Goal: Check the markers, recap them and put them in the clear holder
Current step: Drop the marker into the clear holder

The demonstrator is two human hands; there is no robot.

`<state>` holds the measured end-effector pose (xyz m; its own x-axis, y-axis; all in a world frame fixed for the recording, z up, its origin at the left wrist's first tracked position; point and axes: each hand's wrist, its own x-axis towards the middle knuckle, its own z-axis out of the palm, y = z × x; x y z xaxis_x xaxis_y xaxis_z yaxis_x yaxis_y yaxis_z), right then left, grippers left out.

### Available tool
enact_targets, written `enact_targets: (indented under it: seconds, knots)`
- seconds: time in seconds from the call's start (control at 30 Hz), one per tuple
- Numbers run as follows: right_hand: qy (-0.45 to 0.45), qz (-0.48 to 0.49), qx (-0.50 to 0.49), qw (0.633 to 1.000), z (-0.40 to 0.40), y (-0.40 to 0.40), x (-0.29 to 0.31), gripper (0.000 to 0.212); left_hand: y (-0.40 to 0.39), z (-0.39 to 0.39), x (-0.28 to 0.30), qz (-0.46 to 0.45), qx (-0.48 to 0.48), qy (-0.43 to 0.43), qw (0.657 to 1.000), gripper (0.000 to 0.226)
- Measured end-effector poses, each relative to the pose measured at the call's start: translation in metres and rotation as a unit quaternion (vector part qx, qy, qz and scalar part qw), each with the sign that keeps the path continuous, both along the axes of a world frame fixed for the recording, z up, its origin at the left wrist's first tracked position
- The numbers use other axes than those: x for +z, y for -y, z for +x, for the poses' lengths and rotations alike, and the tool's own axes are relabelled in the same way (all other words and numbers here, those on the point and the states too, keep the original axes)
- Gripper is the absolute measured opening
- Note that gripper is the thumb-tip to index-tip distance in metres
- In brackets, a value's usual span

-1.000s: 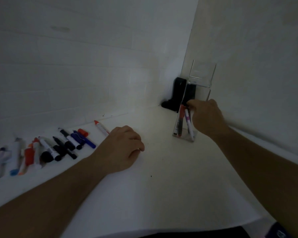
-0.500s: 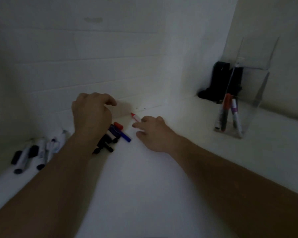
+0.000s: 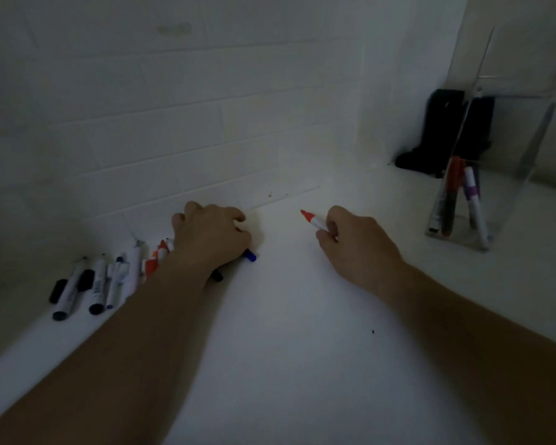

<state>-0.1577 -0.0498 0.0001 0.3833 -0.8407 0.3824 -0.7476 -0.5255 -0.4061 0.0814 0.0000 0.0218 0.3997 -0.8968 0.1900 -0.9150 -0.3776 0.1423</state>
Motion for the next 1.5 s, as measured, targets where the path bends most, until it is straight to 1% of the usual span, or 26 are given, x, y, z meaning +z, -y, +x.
enact_targets:
  seconds: [0.07,0.13,0.2,0.27,0.33,0.37,0.4,0.47,0.57,0.7,0.9,1.03,1.1,1.17,1.27,1.37,1.5]
  knots:
    - [-0.006,0.005,0.008,1.0,-0.001,0.001,-0.002,0.028,0.003,-0.004,0.0,0.02,0.0,0.003,1.0,0.046]
    - [-0.006,0.01,0.016,1.0,-0.001,0.002,-0.003,0.03,0.006,-0.006,0.001,0.012,0.0,0.013,1.0,0.044]
    - [0.014,0.021,0.028,0.999,-0.002,0.003,-0.003,0.032,0.006,-0.006,0.001,-0.021,-0.002,0.032,0.999,0.039]
    - [0.062,0.034,0.041,0.997,-0.003,0.005,-0.003,0.027,0.004,-0.008,0.004,-0.08,-0.024,0.034,0.996,0.034]
    - [0.123,0.053,0.054,0.99,-0.005,0.008,-0.003,0.017,0.003,-0.013,0.007,-0.143,-0.077,-0.011,0.987,0.029]
    - [0.146,0.06,0.061,0.986,-0.007,0.01,-0.003,0.016,0.002,-0.016,0.008,-0.16,-0.105,-0.04,0.981,0.026]
    - [0.154,0.056,0.067,0.984,-0.009,0.012,-0.004,0.019,0.001,-0.02,0.008,-0.169,-0.126,-0.062,0.976,0.022]
    - [0.146,0.009,0.072,0.987,-0.012,0.015,-0.004,0.021,0.0,-0.025,0.007,-0.184,-0.144,-0.107,0.966,0.017]
    - [0.136,-0.052,0.079,0.986,-0.016,0.022,-0.003,0.018,-0.002,-0.029,0.005,-0.22,-0.139,-0.179,0.949,0.025]
    - [0.101,-0.075,0.088,0.988,-0.014,0.025,-0.005,0.023,-0.005,-0.037,0.004,-0.212,-0.159,-0.21,0.941,0.027]
    - [0.061,-0.095,0.096,0.989,-0.009,0.014,-0.001,0.019,-0.005,-0.043,0.002,-0.209,-0.196,-0.172,0.942,0.027]
    - [0.031,-0.118,0.097,0.988,-0.011,0.01,0.0,0.017,-0.001,-0.04,-0.002,-0.214,-0.241,-0.12,0.939,0.027]
    - [0.03,-0.127,0.095,0.987,-0.012,0.011,0.001,0.018,0.001,-0.038,-0.004,-0.206,-0.253,-0.083,0.942,0.028]
    - [0.029,-0.125,0.092,0.987,-0.012,0.012,0.002,0.018,0.002,-0.039,-0.005,-0.197,-0.258,-0.064,0.944,0.028]
    - [0.029,-0.119,0.107,0.987,-0.011,0.011,0.001,0.019,0.0,-0.044,-0.005,-0.177,-0.283,-0.062,0.94,0.029]
    - [0.033,-0.113,0.121,0.986,-0.009,0.01,0.002,0.022,-0.002,-0.049,-0.005,-0.152,-0.304,-0.08,0.937,0.026]
    - [0.033,-0.124,0.105,0.986,-0.011,0.011,0.003,0.019,0.001,-0.053,-0.005,-0.128,-0.275,-0.088,0.949,0.022]
